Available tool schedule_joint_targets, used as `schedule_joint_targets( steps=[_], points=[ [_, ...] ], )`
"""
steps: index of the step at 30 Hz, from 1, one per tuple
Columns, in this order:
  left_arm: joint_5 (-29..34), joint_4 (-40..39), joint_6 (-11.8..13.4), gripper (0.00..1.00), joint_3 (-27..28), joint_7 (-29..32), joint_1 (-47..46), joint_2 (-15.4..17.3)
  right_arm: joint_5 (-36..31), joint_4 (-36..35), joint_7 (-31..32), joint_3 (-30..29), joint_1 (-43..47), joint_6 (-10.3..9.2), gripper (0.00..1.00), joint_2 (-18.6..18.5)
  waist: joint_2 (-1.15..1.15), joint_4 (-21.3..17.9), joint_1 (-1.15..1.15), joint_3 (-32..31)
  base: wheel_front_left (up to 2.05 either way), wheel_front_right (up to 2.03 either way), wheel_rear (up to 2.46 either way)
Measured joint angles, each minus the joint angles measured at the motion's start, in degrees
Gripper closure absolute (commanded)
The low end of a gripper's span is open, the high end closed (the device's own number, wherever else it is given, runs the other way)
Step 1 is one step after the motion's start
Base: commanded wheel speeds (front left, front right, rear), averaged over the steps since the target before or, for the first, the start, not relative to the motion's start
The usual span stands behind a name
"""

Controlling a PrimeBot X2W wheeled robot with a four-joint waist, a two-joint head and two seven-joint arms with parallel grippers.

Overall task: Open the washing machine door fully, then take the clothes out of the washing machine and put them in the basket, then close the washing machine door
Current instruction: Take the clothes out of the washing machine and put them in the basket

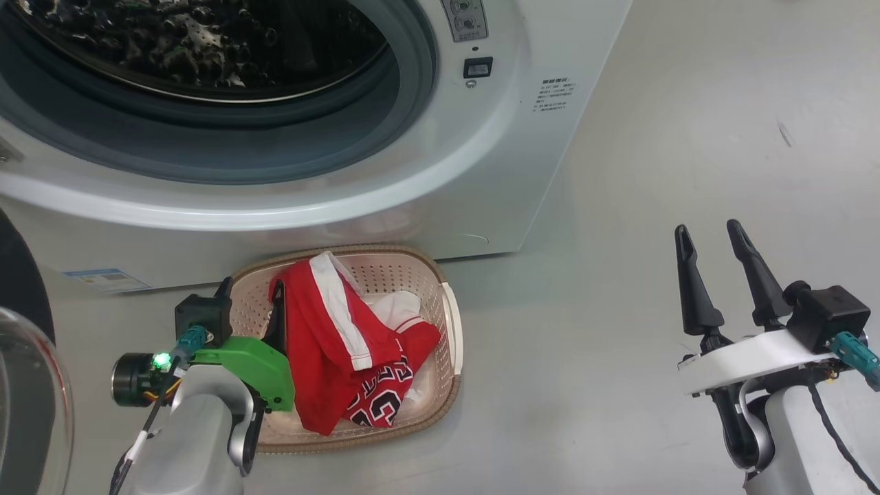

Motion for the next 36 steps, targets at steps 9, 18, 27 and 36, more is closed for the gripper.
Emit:
schedule_joint_targets(
  steps=[9,18,27,36],
  points=[
    [1.26,-9.81,0.48,0.0,1.08,-0.04,2.28,0.01,-0.7,0.89,0.0,-0.23,3.22,-0.01,0.0,-0.64,0.0,1.82,0.0,-5.12,0.0,0.0,0.0],
    [2.4,-17.29,1.54,0.0,2.46,-0.04,8.82,1.1,-1.8,1.04,0.0,0.85,5.06,-0.01,0.0,-0.64,0.0,2.27,0.0,-9.92,0.0,0.0,0.0],
    [2.97,-21.82,2.08,0.0,2.89,-0.04,16.11,1.18,-1.91,1.03,0.0,0.71,8.5,-0.08,0.0,-1.02,0.0,2.04,0.0,-14.6,0.0,0.0,0.0],
    [2.97,-25.88,2.58,0.0,3.58,-0.04,21.88,2.05,-1.91,0.27,0.38,1.7,10.79,-0.09,0.0,-0.77,0.0,1.81,0.0,-18.59,0.0,0.0,0.0]
  ],
)
